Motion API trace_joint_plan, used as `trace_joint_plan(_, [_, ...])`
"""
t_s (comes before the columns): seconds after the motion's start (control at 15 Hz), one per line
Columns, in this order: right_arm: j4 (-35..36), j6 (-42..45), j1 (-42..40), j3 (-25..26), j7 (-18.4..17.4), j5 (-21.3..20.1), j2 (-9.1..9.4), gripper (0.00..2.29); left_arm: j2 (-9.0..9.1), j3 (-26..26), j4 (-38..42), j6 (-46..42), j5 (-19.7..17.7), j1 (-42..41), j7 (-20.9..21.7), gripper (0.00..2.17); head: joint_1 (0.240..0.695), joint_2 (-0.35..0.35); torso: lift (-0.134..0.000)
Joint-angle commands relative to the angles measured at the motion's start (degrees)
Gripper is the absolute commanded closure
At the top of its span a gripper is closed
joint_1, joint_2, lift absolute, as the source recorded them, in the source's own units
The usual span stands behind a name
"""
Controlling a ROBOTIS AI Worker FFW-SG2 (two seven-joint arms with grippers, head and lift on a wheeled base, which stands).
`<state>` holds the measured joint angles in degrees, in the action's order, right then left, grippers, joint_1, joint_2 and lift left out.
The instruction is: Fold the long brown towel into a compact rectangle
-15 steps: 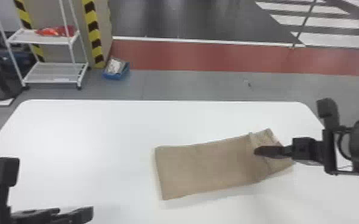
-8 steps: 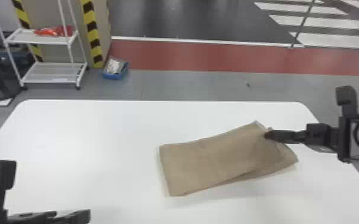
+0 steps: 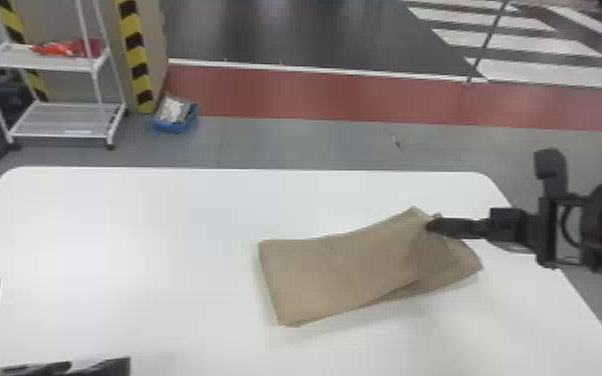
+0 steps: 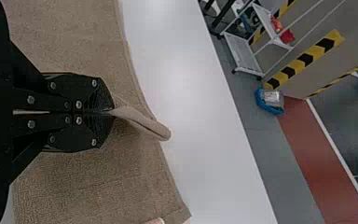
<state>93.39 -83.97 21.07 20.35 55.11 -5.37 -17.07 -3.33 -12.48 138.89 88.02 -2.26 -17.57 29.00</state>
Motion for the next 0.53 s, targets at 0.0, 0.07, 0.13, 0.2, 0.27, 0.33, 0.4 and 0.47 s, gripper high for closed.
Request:
trace_joint_plan(0.0, [1.1, -2.5, 0.5, 2.7, 0.0, 1.2, -2.09, 1.26, -0.1, -0.5, -0.1, 0.0, -0.2, -0.1, 0.0, 0.08, 0.695, -0.159, -0.124])
trace_joint_plan(0.07, [0.1, -1.6, -0.2, 1.5, 0.0, -0.1, -2.0, 1.26, -0.1, -0.4, -0.4, -0.3, -0.3, 0.0, 0.1, 0.08, 0.695, -0.17, -0.124])
trace_joint_plan(0.13, [-1.5, 0.3, -0.6, 1.1, -0.4, -0.4, -1.65, 1.26, -0.1, 0.0, -0.6, -0.3, -0.3, 0.1, 0.0, 0.08, 0.695, -0.183, -0.124])
trace_joint_plan(0.2, [-3.4, 1.9, -0.4, 0.3, -0.6, -0.5, -1.65, 1.26, 0.08, 0.3, -0.5, -0.3, -0.2, 0.1, 0.0, 0.08, 0.695, -0.19, -0.124])
trace_joint_plan(0.27, [-5.2, 3.9, 0.3, -0.4, -0.8, -1.3, -1.65, 1.26, 0.17, 0.4, -0.4, -0.3, -0.2, 0.1, 0.0, 0.08, 0.695, -0.194, -0.124])
trace_joint_plan(0.33, [-6.0, 4.0, 1.0, -0.8, -0.9, -1.9, -1.56, 1.26, 0.08, 0.4, -0.4, -0.3, -0.1, 0.1, -0.1, 0.08, 0.695, -0.198, -0.124])
trace_joint_plan(0.4, [-6.0, 3.9, 1.3, -0.9, -0.8, -1.9, -1.56, 1.26, 0.08, 0.4, -0.5, -0.3, 0.1, 0.1, -0.1, 0.08, 0.695, -0.199, -0.124])
trace_joint_plan(0.47, [-5.5, 3.9, 2.0, 0.1, -0.6, -1.2, -1.74, 1.26, 0.08, 0.4, -0.5, -0.3, 0.2, 0.1, -0.1, 0.08, 0.695, -0.199, -0.124])
